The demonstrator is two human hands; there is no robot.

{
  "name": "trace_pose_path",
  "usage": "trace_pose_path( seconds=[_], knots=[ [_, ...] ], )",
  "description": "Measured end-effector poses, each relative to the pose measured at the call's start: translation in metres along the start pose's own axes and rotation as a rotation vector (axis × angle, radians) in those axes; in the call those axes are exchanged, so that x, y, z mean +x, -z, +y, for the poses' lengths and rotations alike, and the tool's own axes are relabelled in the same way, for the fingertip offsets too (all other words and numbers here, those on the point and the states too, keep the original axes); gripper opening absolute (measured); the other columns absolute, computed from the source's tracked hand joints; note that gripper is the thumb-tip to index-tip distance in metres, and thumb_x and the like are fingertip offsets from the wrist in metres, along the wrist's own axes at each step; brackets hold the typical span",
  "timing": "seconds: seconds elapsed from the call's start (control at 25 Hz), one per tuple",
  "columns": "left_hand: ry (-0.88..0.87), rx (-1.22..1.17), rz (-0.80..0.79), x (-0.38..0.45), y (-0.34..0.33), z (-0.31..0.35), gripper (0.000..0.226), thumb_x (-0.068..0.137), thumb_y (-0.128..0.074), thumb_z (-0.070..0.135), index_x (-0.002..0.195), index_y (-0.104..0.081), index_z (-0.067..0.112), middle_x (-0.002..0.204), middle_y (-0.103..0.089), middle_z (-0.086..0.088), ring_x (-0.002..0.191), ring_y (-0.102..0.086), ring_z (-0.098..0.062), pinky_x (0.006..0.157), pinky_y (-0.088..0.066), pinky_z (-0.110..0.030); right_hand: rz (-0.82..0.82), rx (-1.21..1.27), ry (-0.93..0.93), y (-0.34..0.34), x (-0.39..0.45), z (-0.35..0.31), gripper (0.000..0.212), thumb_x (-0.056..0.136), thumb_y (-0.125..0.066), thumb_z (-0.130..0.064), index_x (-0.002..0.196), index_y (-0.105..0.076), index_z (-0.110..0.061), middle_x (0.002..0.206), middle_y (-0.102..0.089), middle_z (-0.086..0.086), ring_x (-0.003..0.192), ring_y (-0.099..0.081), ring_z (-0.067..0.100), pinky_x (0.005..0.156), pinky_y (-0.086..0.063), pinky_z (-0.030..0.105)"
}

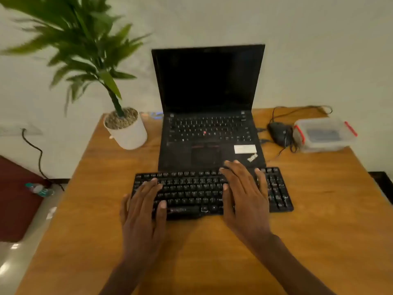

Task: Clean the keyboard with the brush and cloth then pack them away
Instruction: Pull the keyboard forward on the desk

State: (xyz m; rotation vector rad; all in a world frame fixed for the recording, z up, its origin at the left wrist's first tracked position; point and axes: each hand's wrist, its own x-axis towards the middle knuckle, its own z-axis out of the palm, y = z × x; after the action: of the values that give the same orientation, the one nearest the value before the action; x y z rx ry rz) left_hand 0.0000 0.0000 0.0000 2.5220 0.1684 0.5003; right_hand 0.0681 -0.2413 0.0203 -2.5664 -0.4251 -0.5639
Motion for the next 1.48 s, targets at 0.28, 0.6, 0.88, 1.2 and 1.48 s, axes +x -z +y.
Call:
trace_pose_path(
  seconds=[0.28, 0.6, 0.88, 1.2, 1.48],
  knots=[
    [-0.101, 0.146, 0.129, -0.015, -0.027, -0.018, 0.055, 0.106, -0.041, 0.047, 0.15, -0.05, 0.015, 0.162, -0.045, -0.005, 0.155, -0.035, -0.024, 0.129, -0.015, -0.051, 0.121, -0.14, 0.18, -0.04, -0.039, 0.01, 0.04, 0.104, -0.046, -0.025, 0.142, -0.057, -0.015, 0.152, -0.053, 0.002, 0.149, -0.041, 0.019, 0.125, -0.02, 0.049],
    [-0.049, 0.283, 0.197, -0.02, -0.027, -0.02, 0.061, 0.107, -0.033, 0.054, 0.15, -0.046, 0.012, 0.157, -0.049, -0.012, 0.148, -0.04, -0.03, 0.125, -0.026, -0.054, 0.137, -0.138, 0.031, -0.03, -0.046, -0.001, 0.037, 0.108, -0.034, -0.035, 0.141, -0.047, -0.023, 0.144, -0.055, -0.001, 0.139, -0.045, 0.015, 0.126, -0.021, 0.05],
    [-0.071, 0.265, 0.138, -0.011, -0.032, -0.02, 0.063, 0.106, -0.043, 0.057, 0.149, -0.048, 0.011, 0.151, -0.053, -0.01, 0.143, -0.044, -0.027, 0.118, -0.032, -0.049, 0.116, -0.106, 0.014, -0.035, -0.042, 0.0, 0.034, 0.107, -0.037, -0.036, 0.133, -0.055, -0.023, 0.133, -0.062, -0.003, 0.128, -0.053, 0.014, 0.123, -0.025, 0.05],
    [-0.078, 0.229, 0.167, -0.007, -0.036, -0.026, 0.066, 0.106, -0.04, 0.061, 0.151, -0.045, 0.013, 0.154, -0.05, -0.011, 0.146, -0.042, -0.028, 0.119, -0.034, -0.05, 0.096, -0.115, 0.024, -0.04, -0.04, 0.007, 0.035, 0.107, -0.038, -0.036, 0.134, -0.055, -0.022, 0.133, -0.062, -0.003, 0.128, -0.054, 0.013, 0.123, -0.025, 0.049],
    [-0.027, 0.246, 0.197, -0.009, -0.034, -0.026, 0.066, 0.107, -0.037, 0.059, 0.151, -0.045, 0.01, 0.154, -0.05, -0.014, 0.145, -0.042, -0.031, 0.118, -0.034, -0.053, 0.102, -0.109, 0.038, -0.043, -0.038, 0.01, 0.034, 0.107, -0.039, -0.036, 0.134, -0.055, -0.023, 0.132, -0.062, -0.004, 0.127, -0.054, 0.013, 0.123, -0.024, 0.048]
  ],
)
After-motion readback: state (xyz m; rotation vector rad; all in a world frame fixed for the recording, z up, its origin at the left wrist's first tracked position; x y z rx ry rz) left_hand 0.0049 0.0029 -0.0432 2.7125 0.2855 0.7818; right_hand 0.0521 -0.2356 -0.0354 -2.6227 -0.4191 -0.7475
